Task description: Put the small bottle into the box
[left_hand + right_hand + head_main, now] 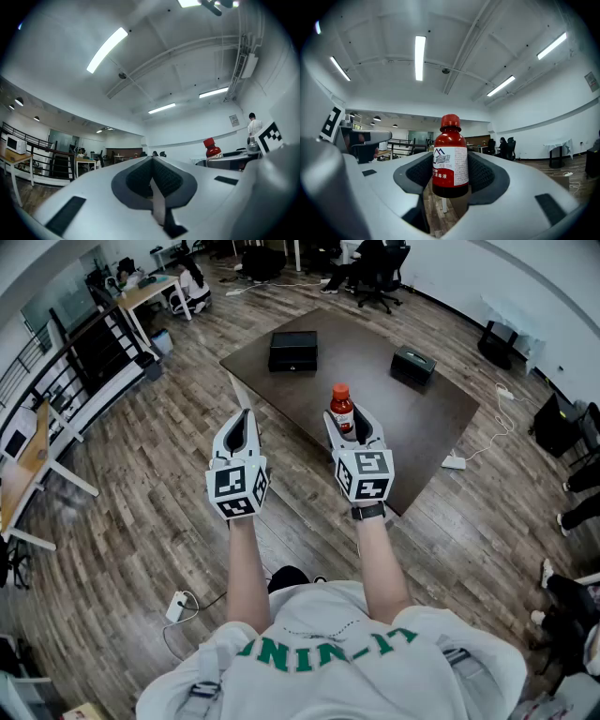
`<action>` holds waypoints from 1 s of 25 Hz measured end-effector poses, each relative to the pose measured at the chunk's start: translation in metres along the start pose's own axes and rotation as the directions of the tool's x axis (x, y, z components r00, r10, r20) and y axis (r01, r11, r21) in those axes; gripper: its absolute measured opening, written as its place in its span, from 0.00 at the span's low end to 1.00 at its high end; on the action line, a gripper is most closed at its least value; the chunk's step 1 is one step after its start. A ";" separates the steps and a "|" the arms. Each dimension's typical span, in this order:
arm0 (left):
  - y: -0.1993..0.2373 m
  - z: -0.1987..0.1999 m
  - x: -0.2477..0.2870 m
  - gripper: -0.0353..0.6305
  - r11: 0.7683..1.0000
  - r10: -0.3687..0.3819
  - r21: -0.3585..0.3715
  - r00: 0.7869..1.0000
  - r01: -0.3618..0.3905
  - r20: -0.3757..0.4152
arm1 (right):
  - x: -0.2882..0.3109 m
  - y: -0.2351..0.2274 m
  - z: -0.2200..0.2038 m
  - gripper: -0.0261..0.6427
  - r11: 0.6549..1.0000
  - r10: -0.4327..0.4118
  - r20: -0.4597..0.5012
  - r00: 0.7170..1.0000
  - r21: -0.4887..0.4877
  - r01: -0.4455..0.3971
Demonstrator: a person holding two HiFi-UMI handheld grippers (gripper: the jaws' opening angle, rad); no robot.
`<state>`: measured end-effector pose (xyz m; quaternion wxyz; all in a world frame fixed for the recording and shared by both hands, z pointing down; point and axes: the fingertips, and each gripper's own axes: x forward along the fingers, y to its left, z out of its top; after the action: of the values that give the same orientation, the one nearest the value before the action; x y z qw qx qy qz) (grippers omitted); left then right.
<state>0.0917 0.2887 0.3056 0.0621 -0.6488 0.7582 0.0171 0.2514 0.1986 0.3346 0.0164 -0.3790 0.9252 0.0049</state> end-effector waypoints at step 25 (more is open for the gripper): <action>0.125 -0.085 0.255 0.06 0.995 -0.084 -0.066 0.994 0.079 -0.069 | 0.269 -0.037 -0.066 0.38 0.990 -0.023 -0.081 0.996 0.139 0.034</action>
<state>-0.0756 0.0489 0.3532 0.0149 -0.6810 0.7320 0.0151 0.0839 -0.0173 0.3918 0.0064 -0.3901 0.9176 -0.0753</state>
